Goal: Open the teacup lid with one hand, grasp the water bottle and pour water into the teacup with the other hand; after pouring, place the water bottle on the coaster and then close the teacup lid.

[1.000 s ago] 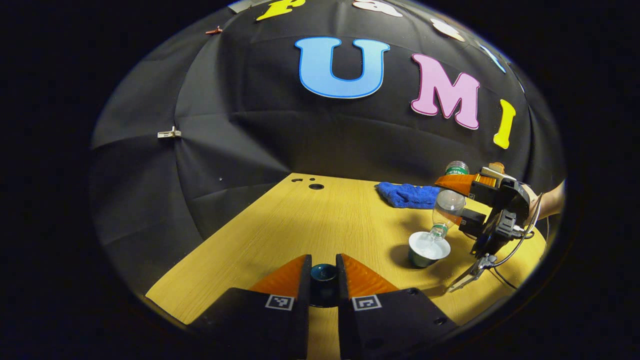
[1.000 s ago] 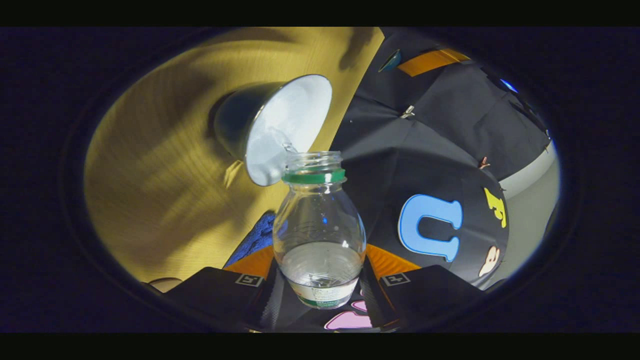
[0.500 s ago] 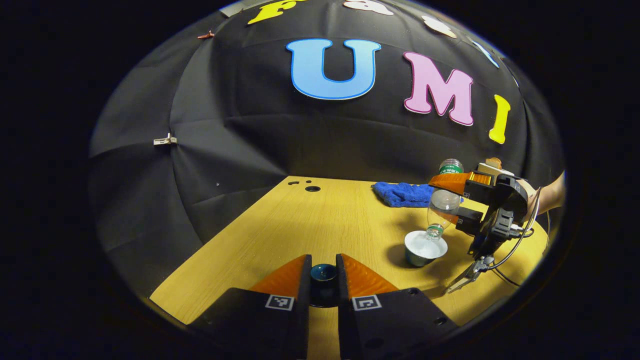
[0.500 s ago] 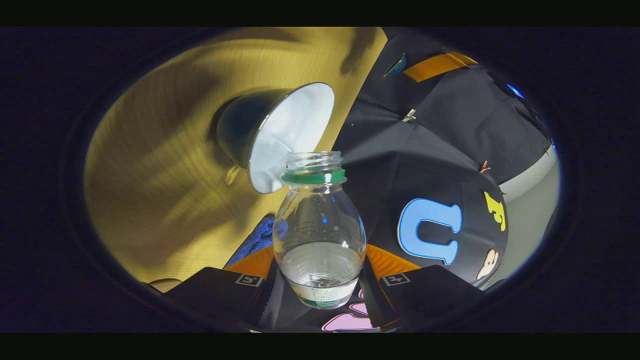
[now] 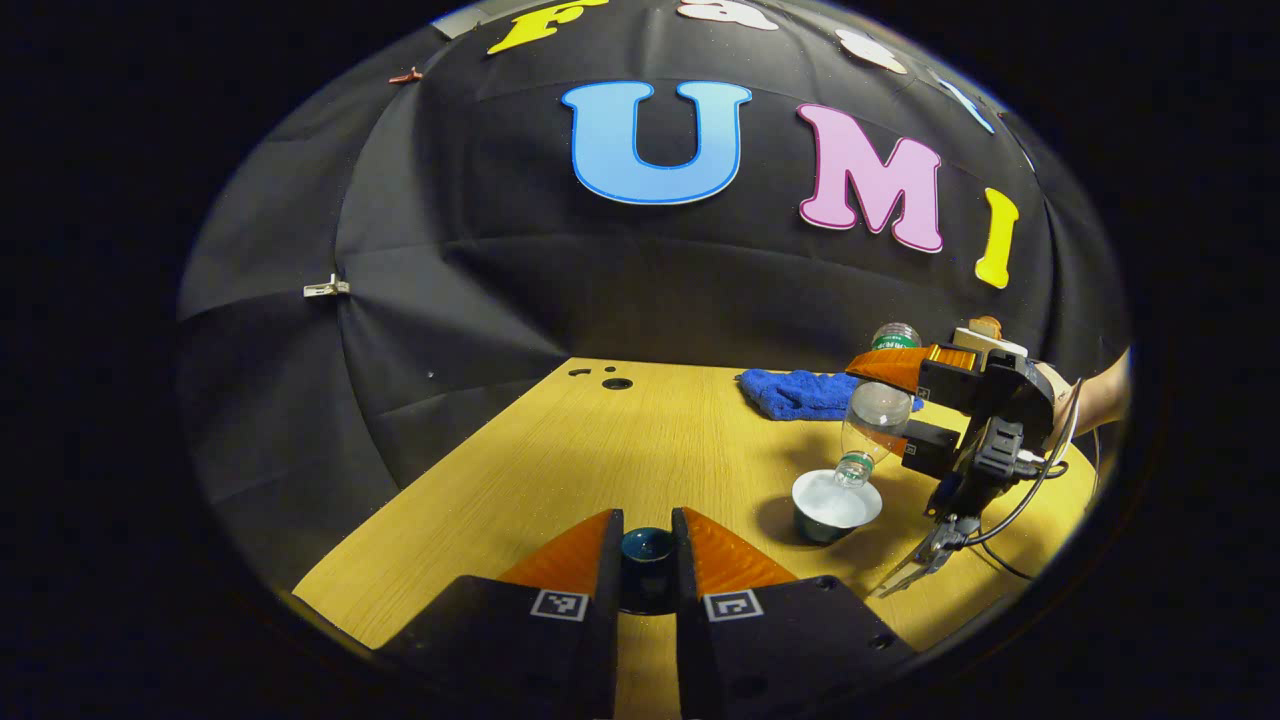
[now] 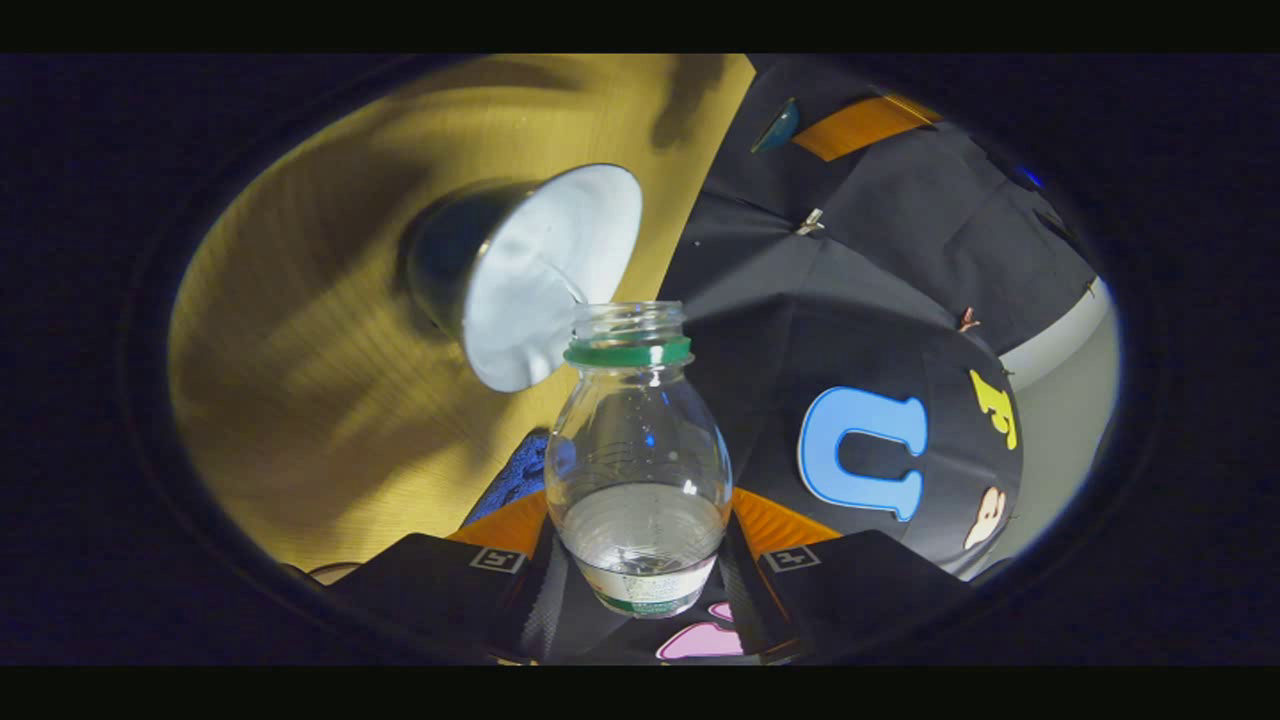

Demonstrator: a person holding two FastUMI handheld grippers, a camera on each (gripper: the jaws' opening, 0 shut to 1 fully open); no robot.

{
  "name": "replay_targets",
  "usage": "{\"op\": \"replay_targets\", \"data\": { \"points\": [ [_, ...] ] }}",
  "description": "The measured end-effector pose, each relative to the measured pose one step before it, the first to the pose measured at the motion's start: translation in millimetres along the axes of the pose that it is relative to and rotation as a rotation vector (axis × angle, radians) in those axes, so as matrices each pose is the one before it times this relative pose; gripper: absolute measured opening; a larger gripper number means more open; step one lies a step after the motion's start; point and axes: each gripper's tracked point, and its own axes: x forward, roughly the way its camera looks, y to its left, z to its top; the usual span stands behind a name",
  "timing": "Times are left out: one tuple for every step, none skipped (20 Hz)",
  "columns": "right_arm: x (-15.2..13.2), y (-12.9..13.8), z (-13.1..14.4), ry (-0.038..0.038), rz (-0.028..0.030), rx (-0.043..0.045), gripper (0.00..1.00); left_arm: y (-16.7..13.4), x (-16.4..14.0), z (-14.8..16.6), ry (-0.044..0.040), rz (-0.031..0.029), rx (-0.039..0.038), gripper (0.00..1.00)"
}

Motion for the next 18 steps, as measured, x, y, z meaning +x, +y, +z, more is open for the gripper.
{"op": "replay_targets", "data": {
  "points": [
    [-1.33,-2.99,-2.02,0.00596,-0.00057,0.02443,0.71,-1.01,0.3,1.01,-0.00086,0.00497,-0.00515,0.28],
    [-1.22,-3.48,-3.0,0.00946,0.00167,0.02475,0.7,-0.39,-0.28,0.72,-0.00091,0.00602,-0.00512,0.28],
    [-2.49,-3.06,-4.36,0.01283,0.00119,0.02731,0.7,-0.54,-0.65,1.96,-0.00294,0.00593,-0.0057,0.28],
    [-2.34,-3.32,-4.35,0.01415,0.00161,0.02975,0.71,-1.08,0.1,1.76,-0.00167,0.00565,-0.00559,0.28],
    [-1.69,-3.73,-3.8,0.0156,0.00381,0.03787,0.71,-0.21,-0.8,2.47,-0.00257,0.00736,-0.00328,0.28],
    [-2.54,-1.49,-5.5,0.01619,0.00978,0.04775,0.71,-0.8,-0.13,1.35,-0.00327,0.00842,-0.001,0.28],
    [-2.87,-2.67,-5.32,0.01843,0.01078,0.0554,0.7,-0.99,-0.52,2.34,-0.00367,0.00726,-0.00125,0.28],
    [-2.55,-2.73,-5.99,0.02077,0.01466,0.05907,0.67,-0.78,-1.42,2.58,-0.00249,0.0067,-0.00178,0.28],
    [-3.92,-2.27,-5.63,0.02359,0.00902,0.06041,0.68,-1.71,-0.92,3.57,-0.00383,0.00607,-0.00258,0.28],
    [-3.97,-4.89,-6.99,0.02459,0.00527,0.06123,0.71,-2.17,-1.27,3.36,-0.00407,0.0048,-0.00294,0.28],
    [-4.04,-3.78,-7.89,0.02824,0.00968,0.06744,0.71,-2.38,-1.18,3.7,-0.00391,0.00314,-0.00284,0.28],
    [-3.53,-1.18,-7.03,0.02756,0.01482,0.07454,0.71,-3.47,-1.1,4.1,-0.00464,0.00203,-0.00177,0.28],
    [-3.52,-3.37,-6.72,0.02722,0.01197,0.07664,0.71,-2.88,-0.62,4.32,-0.00495,0.00141,-0.00005,0.28],
    [-1.19,-8.52,-8.21,0.02611,0.00755,0.07344,0.71,-3.52,-0.93,3.83,-0.00501,0.00111,0.00003,0.28],
    [-3.18,-7.01,-8.63,0.02844,0.00246,0.07235,0.71,-3.18,-0.69,5.22,-0.00404,0.00182,-0.00157,0.28],
    [-1.51,-7.68,-8.78,0.03117,0.00561,0.07578,0.71,-4.08,0.3,4.1,-0.00203,-0.00193,-0.01266,0.28],
    [-2.16,-5.14,-8.47,0.03514,0.00485,0.0822,0.71,-5.26,-1.34,6.92,-0.00637,-0.00789,-0.02364,0.28],
    [3.33,-6.04,-8.87,0.03483,0.0097,0.08797,0.71,-5.19,-1.8,6.8,-0.00869,-0.00682,-0.02397,0.28]
  ]
}}
